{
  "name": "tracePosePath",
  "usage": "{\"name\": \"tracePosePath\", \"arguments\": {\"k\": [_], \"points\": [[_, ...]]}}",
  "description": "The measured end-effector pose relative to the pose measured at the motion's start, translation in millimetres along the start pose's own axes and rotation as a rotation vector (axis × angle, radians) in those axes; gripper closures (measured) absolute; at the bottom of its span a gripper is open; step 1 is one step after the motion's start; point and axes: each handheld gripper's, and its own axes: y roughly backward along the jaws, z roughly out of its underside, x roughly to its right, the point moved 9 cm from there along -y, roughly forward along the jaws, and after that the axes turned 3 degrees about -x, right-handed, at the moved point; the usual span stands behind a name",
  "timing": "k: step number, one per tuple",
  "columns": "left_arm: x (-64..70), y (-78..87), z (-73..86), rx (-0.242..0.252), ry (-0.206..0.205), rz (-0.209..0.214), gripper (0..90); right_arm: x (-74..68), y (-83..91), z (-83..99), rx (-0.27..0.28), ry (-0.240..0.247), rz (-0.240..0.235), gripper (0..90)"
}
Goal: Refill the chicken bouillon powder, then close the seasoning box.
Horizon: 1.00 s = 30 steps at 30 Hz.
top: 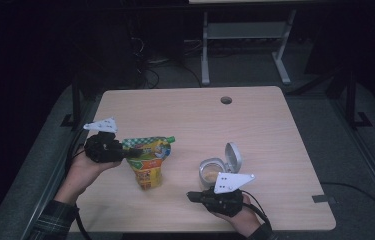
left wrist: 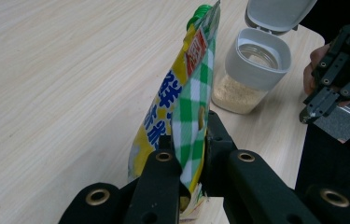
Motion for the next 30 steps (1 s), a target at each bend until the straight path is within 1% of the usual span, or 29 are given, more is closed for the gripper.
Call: {"name": "tracePosePath", "arguments": {"k": [5,6,7,9,14,19,21,24,26,27,29,30], "points": [[0.1,4.5,7.9,-0.008,0.005,-0.006,85.2,-0.8,-2.9,0.5,-0.006,-0.002,-0.009,89.9],[0.2,6.5,12.4,-0.013,0.006,-0.008,85.0,-1.4,-3.9,0.3,-0.006,-0.001,-0.011,89.9],[0.2,6.5,12.4,-0.013,0.006,-0.008,84.7,-1.4,-3.9,0.3,-0.006,-0.001,-0.011,89.9],[0.7,7.4,20.2,-0.025,0.003,-0.001,83.9,-2.0,-5.6,0.7,-0.009,0.005,-0.014,89.9],[1.9,10.3,25.2,-0.013,0.005,-0.004,83.8,-2.4,-7.2,1.7,-0.014,0.009,-0.016,89.9],[1.5,12.4,30.1,0.013,0.015,-0.001,83.8,-2.5,-6.8,1.9,-0.013,0.002,-0.016,89.7],[1.2,12.5,31.1,0.018,0.011,-0.002,83.2,-2.0,-7.0,2.2,-0.013,0.0,-0.015,89.6],[0.5,12.2,38.3,0.032,0.016,-0.005,77.3,-2.0,-7.1,3.0,-0.017,0.003,-0.014,89.6],[-0.1,12.5,40.9,0.036,0.017,-0.007,74.4,-2.1,-7.0,2.9,-0.017,0.004,-0.013,89.6],[-0.1,12.8,42.9,0.039,0.021,-0.007,74.4,-2.0,-6.9,2.9,-0.018,0.005,-0.012,89.6],[0.2,13.2,47.0,0.052,0.021,-0.007,67.8,-1.5,-6.2,2.9,-0.017,0.001,-0.01,89.6],[-0.2,13.5,49.8,0.059,0.019,-0.015,62.2,-1.0,-4.9,2.9,-0.017,-0.001,-0.006,89.6]]}}
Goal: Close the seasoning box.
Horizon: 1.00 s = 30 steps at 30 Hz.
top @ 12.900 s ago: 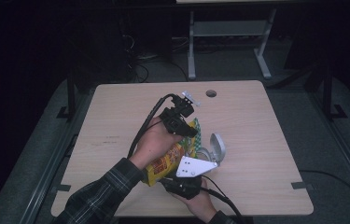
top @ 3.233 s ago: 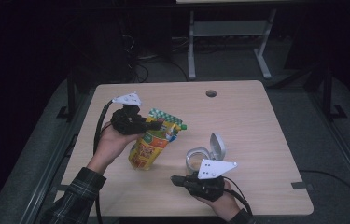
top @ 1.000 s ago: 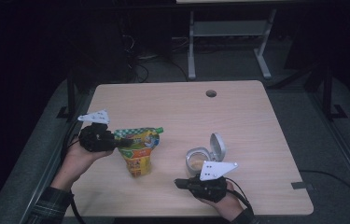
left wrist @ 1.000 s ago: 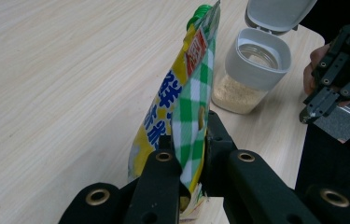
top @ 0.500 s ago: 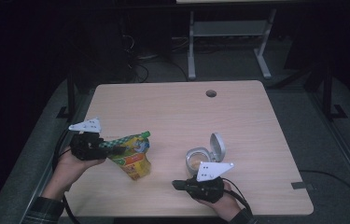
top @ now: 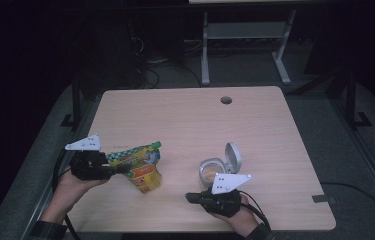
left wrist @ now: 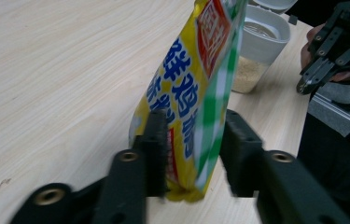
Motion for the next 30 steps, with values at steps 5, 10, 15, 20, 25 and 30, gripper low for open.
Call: {"name": "tracePosePath", "arguments": {"k": [5,10,15,20,25,30], "points": [[-0.2,0.1,8.8,0.004,-0.012,-0.023,51.6,2.7,5.3,0.7,0.001,-0.014,0.014,89.7],[-0.3,-6.8,28.1,0.006,-0.027,-0.054,43.0,6.4,14.2,6.0,-0.011,-0.025,0.043,89.8],[-0.7,-20.0,46.7,0.007,-0.027,-0.083,38.4,8.3,24.5,13.1,-0.024,-0.027,0.075,89.8],[-2.1,-23.8,56.0,-0.011,-0.039,-0.112,33.6,9.8,33.5,19.5,-0.036,-0.034,0.096,89.8],[-5.0,-24.5,64.6,0.012,-0.035,-0.13,26.9,15.1,44.6,31.5,-0.063,-0.046,0.13,89.7],[-6.1,-31.1,80.4,-0.028,-0.052,-0.147,22.0,25.6,60.2,41.4,-0.076,-0.075,0.175,89.6]]}}
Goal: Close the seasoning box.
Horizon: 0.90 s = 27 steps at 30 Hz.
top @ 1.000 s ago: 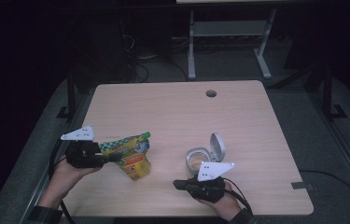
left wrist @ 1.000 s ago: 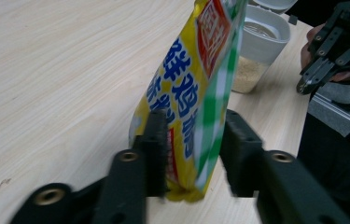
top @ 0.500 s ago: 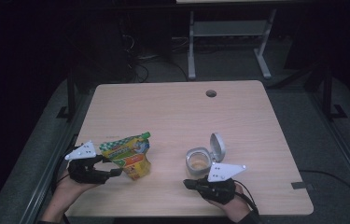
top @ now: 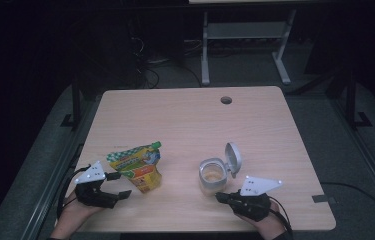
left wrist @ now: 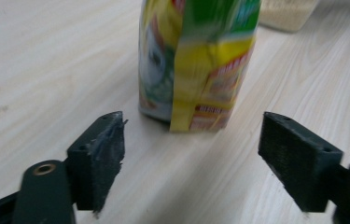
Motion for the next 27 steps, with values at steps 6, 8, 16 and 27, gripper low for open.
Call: {"name": "tracePosePath", "arguments": {"k": [6,8,16,27], "points": [[3.4,-6.2,14.0,-0.031,0.008,-0.014,17.9,16.1,21.0,4.4,0.018,-0.047,0.059,89.6],[2.8,-6.0,18.2,-0.044,0.007,-0.02,16.6,24.3,28.7,5.2,0.027,-0.049,0.085,89.7],[-0.4,-6.4,22.5,-0.044,0.024,-0.036,13.6,49.2,43.1,3.2,0.054,-0.083,0.142,89.7],[-0.7,-6.4,20.5,-0.043,0.04,-0.053,8.6,76.9,54.6,-16.8,0.129,-0.117,0.206,89.6]]}}
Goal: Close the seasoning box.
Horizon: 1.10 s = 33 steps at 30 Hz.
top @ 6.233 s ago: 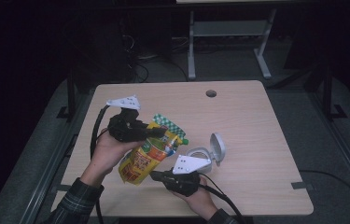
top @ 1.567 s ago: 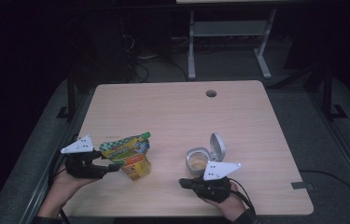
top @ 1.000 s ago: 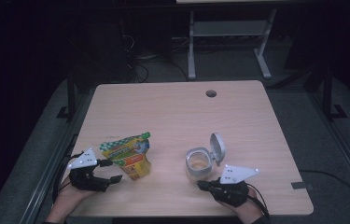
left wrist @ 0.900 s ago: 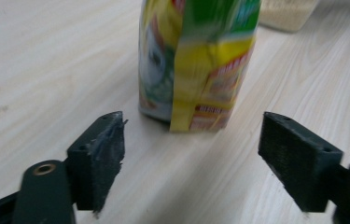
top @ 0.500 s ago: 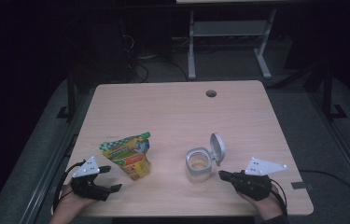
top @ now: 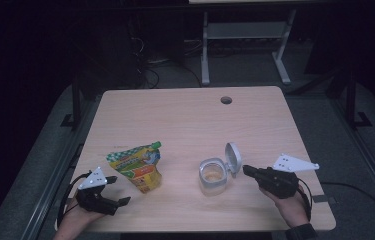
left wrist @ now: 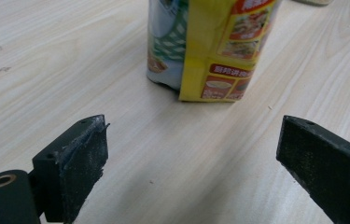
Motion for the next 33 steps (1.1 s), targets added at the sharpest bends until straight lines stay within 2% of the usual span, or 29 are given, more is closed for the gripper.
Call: {"name": "tracePosePath", "arguments": {"k": [9,14,19,27,33], "points": [[-0.3,0.1,1.4,0.003,0.008,-0.006,6.7,2.1,-7.2,-18.1,0.029,0.003,-0.013,89.7],[-0.4,-2.8,3.9,-0.02,-0.01,0.001,6.7,3.8,-6.4,-21.3,0.044,-0.003,-0.013,89.7],[-0.1,-1.7,0.8,0.007,0.001,0.0,6.8,2.6,-5.2,-26.0,0.061,-0.004,-0.017,89.7],[-0.5,-2.4,2.1,0.001,0.003,0.001,6.8,-6.3,-8.7,-32.3,0.069,0.011,-0.043,89.7],[0.2,-3.1,2.4,-0.002,0.01,0.006,6.8,-22.5,-17.8,-37.7,0.064,0.044,-0.083,89.7]]}}
